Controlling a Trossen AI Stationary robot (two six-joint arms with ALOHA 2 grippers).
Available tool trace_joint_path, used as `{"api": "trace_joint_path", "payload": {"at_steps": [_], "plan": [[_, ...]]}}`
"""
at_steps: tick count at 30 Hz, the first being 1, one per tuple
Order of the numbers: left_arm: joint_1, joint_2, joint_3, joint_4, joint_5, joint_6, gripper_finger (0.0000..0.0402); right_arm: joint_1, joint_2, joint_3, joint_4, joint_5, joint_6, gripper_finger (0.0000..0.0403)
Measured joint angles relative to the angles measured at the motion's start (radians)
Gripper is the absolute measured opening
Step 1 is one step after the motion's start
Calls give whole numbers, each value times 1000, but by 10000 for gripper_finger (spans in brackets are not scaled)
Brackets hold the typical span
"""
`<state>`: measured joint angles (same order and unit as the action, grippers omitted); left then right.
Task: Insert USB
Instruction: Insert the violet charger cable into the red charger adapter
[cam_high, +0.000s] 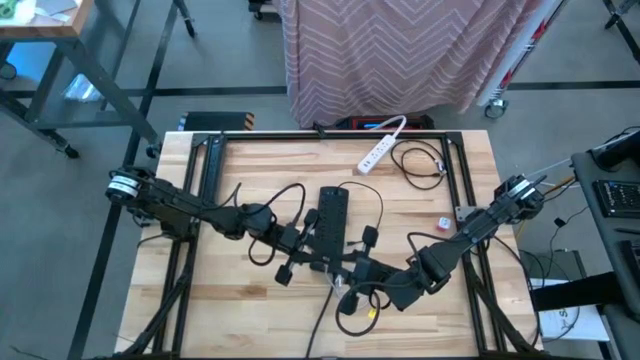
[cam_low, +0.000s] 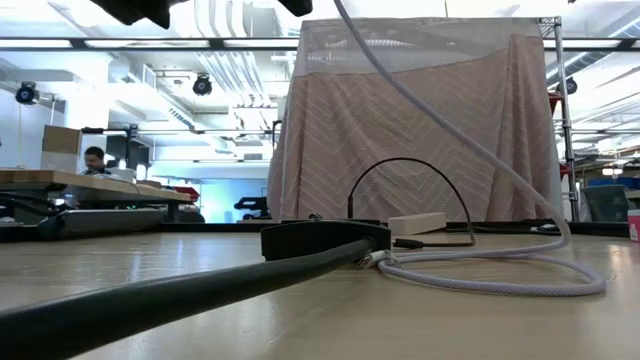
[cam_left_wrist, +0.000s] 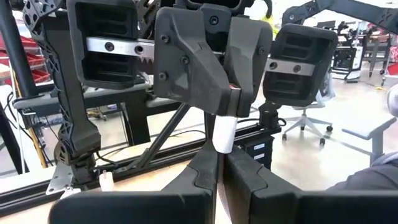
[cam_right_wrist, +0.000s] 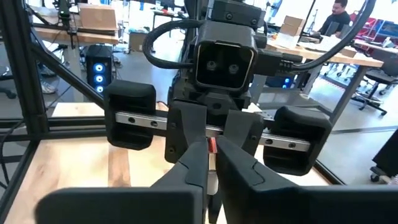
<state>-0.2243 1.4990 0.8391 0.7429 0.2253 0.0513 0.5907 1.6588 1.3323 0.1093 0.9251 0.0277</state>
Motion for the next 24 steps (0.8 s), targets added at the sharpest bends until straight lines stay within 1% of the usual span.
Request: {"api": "trace_joint_path", "payload": {"at_steps": [13,16,19,24], "plan": [[0,-3,0,-1,1,0,30,0,0,0,-7,-8,-2,3],[0,-6,0,-2,1,0,30,0,0,0,-7,-4,-2,3],[0,-7,0,-1,-6,-1,27,0,0,0,-7,23,-2,3],[0,-7,0,0,-10,-11,15,0,0,0,-13,35,-1,3]]}}
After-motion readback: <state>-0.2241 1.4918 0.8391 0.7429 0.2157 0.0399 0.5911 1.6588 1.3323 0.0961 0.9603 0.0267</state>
